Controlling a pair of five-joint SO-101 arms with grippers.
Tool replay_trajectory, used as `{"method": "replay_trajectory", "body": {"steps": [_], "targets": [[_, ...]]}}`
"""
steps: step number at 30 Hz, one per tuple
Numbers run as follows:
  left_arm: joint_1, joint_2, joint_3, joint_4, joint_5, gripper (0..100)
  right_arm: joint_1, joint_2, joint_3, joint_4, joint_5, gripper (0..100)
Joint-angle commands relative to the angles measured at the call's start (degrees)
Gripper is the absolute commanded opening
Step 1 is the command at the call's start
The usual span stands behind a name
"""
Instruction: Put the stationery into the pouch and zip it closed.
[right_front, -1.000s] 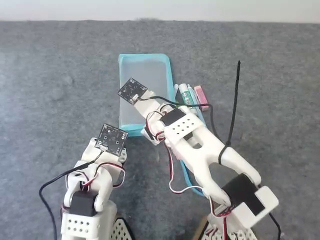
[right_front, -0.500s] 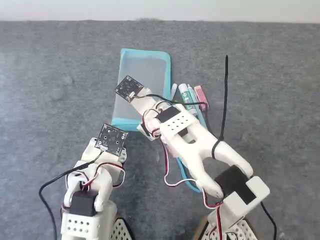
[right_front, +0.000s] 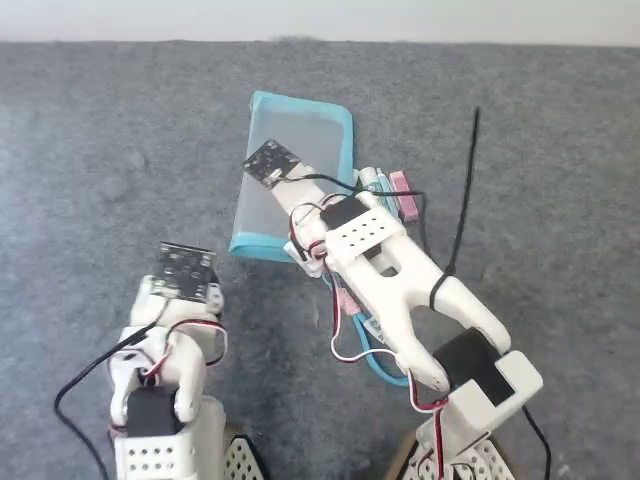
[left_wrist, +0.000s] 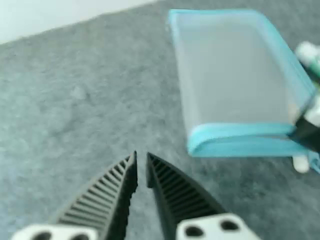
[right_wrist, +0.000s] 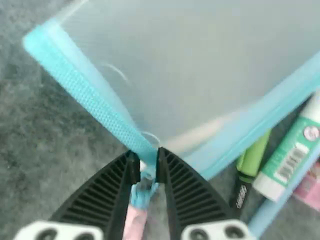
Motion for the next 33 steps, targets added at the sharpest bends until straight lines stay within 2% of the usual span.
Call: {"method": "replay_trajectory", "body": {"steps": [1,5,10,13,16,18,20,28,33], "targets": [[-2.11,-0.88,-4.44,-1.49,1.23,13,1.71,-9.54,0.0,1.36,-1.05,0.7],[-5.27,-0.88,-4.62,-1.76,1.23,18,1.27,-19.82,5.8,1.27,-1.05,0.7],[-2.73,-0.79,-4.53,0.35,1.14,18,1.19,-28.53,12.48,0.66,-0.97,0.8],[-5.36,-0.79,-4.62,0.53,1.14,18,-2.24,-29.05,16.79,-5.23,0.97,1.3],[-10.99,-0.79,-4.79,0.26,0.79,18,-6.29,-25.89,17.85,-11.03,3.43,9.5],[-15.03,-0.79,-6.02,0.44,-0.88,18,-6.55,-21.85,15.82,-12.0,4.4,16.6],[-17.14,-0.7,-6.55,0.62,-2.46,18,-6.2,-17.01,12.57,-11.74,8.79,20.6],[-16.97,-0.7,-5.05,0.35,-4.04,18,-5.76,-1.1,0.44,-9.8,20.22,21.0],[-12.75,-0.7,-4.97,2.37,-4.13,18,-5.67,4.7,-3.96,-9.89,30.68,21.0]]}}
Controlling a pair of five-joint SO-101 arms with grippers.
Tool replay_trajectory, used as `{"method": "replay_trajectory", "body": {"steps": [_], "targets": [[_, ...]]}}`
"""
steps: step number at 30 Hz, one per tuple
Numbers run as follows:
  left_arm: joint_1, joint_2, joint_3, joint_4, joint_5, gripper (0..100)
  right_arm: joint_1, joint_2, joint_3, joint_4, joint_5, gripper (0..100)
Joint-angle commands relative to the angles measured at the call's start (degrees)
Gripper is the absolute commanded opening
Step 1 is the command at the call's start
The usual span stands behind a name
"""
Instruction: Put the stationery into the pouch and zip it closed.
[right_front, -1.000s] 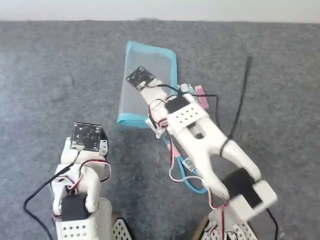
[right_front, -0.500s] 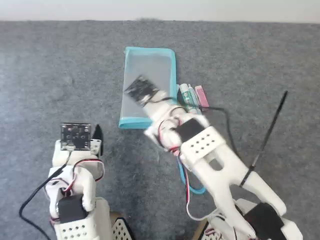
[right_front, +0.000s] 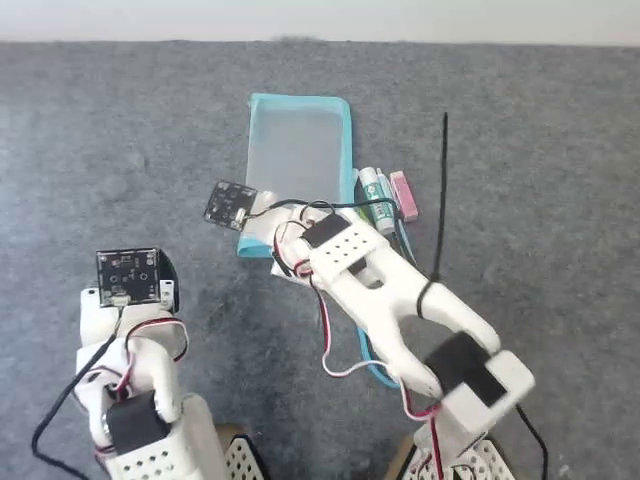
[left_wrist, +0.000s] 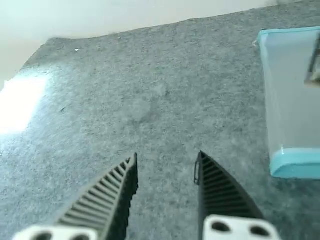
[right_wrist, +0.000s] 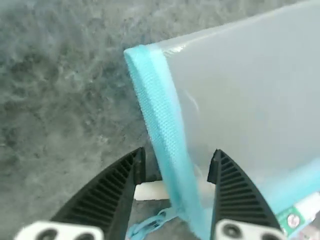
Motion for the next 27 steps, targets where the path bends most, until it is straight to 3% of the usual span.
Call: {"method": "replay_trajectory", "body": {"steps": [1,13,19,27], "targets": [[2.73,-0.7,-1.54,1.93,-0.62,18,0.48,1.63,-6.42,0.4,7.91,21.0],[3.16,-0.7,-1.45,1.93,-0.62,18,3.12,9.01,-13.98,-0.04,12.92,20.4],[3.16,-0.7,-1.45,2.02,-0.62,18,3.03,9.36,-13.89,0.22,12.75,0.1],[3.25,-0.79,-1.45,2.55,-0.53,18,3.47,9.1,-13.98,1.71,8.97,0.7]]}}
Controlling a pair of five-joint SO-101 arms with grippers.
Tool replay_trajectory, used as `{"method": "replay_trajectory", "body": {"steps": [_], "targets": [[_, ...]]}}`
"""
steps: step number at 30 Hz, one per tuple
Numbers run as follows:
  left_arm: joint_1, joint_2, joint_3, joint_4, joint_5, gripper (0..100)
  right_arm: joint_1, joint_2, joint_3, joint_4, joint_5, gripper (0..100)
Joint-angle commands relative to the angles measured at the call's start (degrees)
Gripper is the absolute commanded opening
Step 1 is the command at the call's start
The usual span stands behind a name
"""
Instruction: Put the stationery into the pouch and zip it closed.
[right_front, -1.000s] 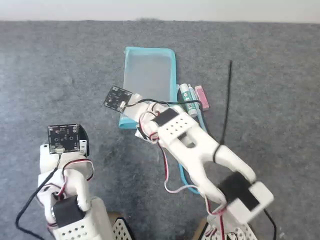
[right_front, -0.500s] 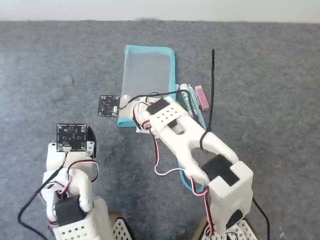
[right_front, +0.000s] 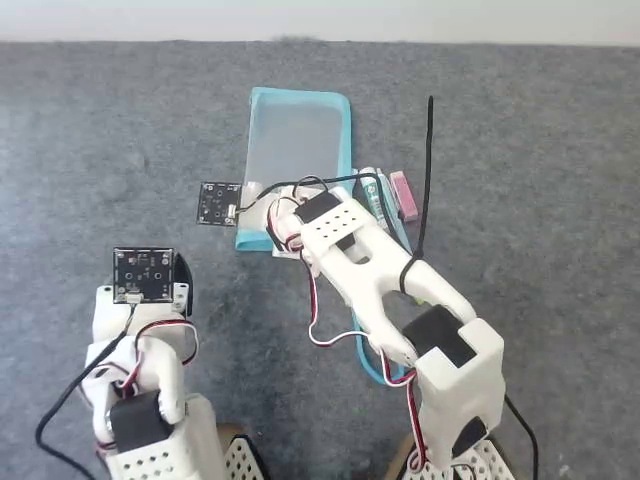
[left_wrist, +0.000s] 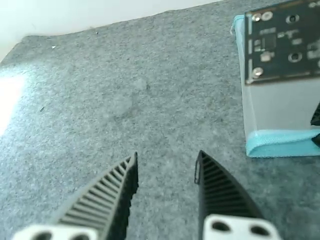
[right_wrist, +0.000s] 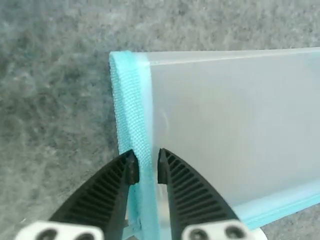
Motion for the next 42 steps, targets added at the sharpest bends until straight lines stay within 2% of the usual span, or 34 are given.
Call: {"method": "replay_trajectory", "body": {"steps": [1,9,14,17,22,33,36,39,42], "targets": [[0.53,-0.79,-1.45,0.53,-0.53,18,1.36,-1.45,-2.2,3.12,-3.6,0.7],[0.88,-0.79,-1.36,0.44,-0.44,18,1.8,-12.62,-3.34,14.9,-12.13,0.7],[6.51,-0.79,-1.8,0.79,-0.44,18,1.54,-22.02,-3.43,21.05,-16.35,0.7],[8.44,-0.88,-1.8,0.79,-0.18,23,1.54,-25.71,-3.16,25.01,-18.37,0.7],[10.99,-1.14,-1.89,0.7,1.67,28,0.57,-30.9,1.93,25.36,-21.89,0.7],[18.11,-1.14,-3.03,0.79,1.85,27,-1.54,-40.31,11.96,23.34,-25.14,0.7],[17.41,-1.14,-3.03,0.88,1.58,27,-1.54,-40.22,12.13,23.69,-24.7,0.7],[12.4,-1.14,-3.65,1.32,1.49,27,-3.12,-39.6,15.65,23.16,-21.45,0.9],[5.54,-1.14,-3.91,1.32,1.32,27,-6.02,-37.67,21.36,16.57,-19.78,5.3]]}}
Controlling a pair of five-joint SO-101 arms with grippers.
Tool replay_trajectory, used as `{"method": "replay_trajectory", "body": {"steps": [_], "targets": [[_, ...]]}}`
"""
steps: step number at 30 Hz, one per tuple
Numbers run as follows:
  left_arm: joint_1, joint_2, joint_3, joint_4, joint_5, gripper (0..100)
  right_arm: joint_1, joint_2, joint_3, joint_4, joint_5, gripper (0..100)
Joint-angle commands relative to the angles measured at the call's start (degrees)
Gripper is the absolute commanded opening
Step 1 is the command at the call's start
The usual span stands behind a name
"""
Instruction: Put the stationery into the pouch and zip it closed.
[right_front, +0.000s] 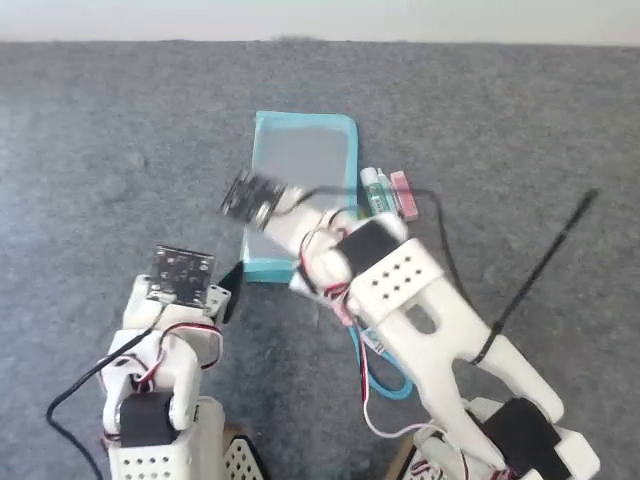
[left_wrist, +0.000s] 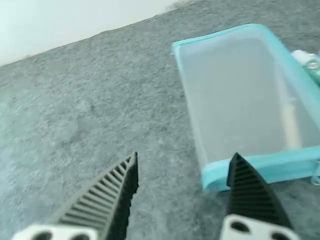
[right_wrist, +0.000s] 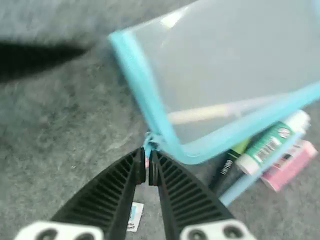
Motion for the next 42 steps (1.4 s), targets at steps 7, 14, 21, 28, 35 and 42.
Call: {"method": "replay_trajectory", "body": {"steps": [7,14,21,28,35,42], "targets": [[-13.36,-0.79,-3.74,0.44,-2.46,27,-3.47,5.58,4.04,-10.59,4.48,24.0],[-13.36,-0.79,-3.56,0.7,-3.87,27,-4.53,11.12,4.13,-15.43,4.75,26.6],[-13.36,-0.79,-3.56,0.79,-3.87,27,-3.38,18.68,-0.18,-18.33,6.51,26.5],[-10.9,-0.79,-2.07,0.79,-3.87,27,0.22,26.33,-8.62,-18.68,4.92,26.4],[-10.46,-0.79,-1.98,0.88,-3.87,27,1.19,28.09,-13.1,-18.68,1.58,26.4],[-10.37,-0.79,-1.98,1.32,-3.87,27,1.19,28.35,-14.77,-18.77,1.41,26.4]]}}
